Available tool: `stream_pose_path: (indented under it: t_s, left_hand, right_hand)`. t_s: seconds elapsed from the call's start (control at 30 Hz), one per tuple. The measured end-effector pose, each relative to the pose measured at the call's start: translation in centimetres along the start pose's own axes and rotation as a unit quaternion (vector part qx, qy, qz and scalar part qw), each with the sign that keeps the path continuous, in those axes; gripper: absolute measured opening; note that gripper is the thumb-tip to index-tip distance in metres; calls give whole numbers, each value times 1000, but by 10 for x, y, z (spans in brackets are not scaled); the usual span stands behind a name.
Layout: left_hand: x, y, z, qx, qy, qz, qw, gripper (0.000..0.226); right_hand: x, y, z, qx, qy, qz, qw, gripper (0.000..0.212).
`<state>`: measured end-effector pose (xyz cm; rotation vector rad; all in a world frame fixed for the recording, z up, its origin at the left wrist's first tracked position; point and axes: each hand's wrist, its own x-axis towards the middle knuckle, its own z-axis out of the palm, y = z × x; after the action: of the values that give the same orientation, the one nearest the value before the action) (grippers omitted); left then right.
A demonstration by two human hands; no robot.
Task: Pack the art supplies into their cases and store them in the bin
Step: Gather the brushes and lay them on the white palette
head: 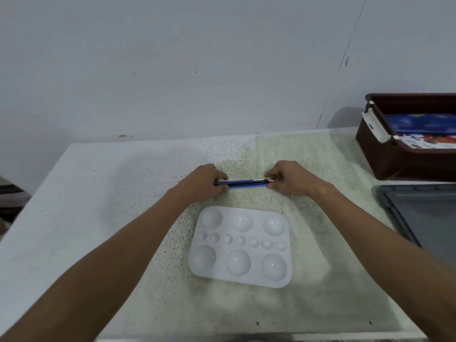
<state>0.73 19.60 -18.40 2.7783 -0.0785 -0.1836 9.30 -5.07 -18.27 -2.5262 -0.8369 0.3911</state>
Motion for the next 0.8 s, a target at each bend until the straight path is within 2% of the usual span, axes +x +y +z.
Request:
stream_pose_path:
  t_s: [0.1,0.23,0.37,0.53,0.7,0.8]
  left_hand:
    - [4,6,4,1,-3,5,1000,30]
    - [10,13,6,25,-31,-2,999,38]
    - [7,6,1,6,-9,-28,1000,48]
    - [-3,-5,-5,32,-29,-37,998,32]
    - [1,6,-1,14,-38,-15,999,36]
    - [2,7,1,10,-40,-18,999,40]
  right_hand:
    - [-4,6,-3,7,17,17,1000,34]
    - [-10,15,-9,-9,17,34,999,24]
    - [-12,21,-14,-18,19,59,998,19]
    - [-14,20,-16,8,18,71,997,16]
    - [-9,16,-12,20,19,68,997,19]
    - [-9,17,-10,24,32,70,997,28]
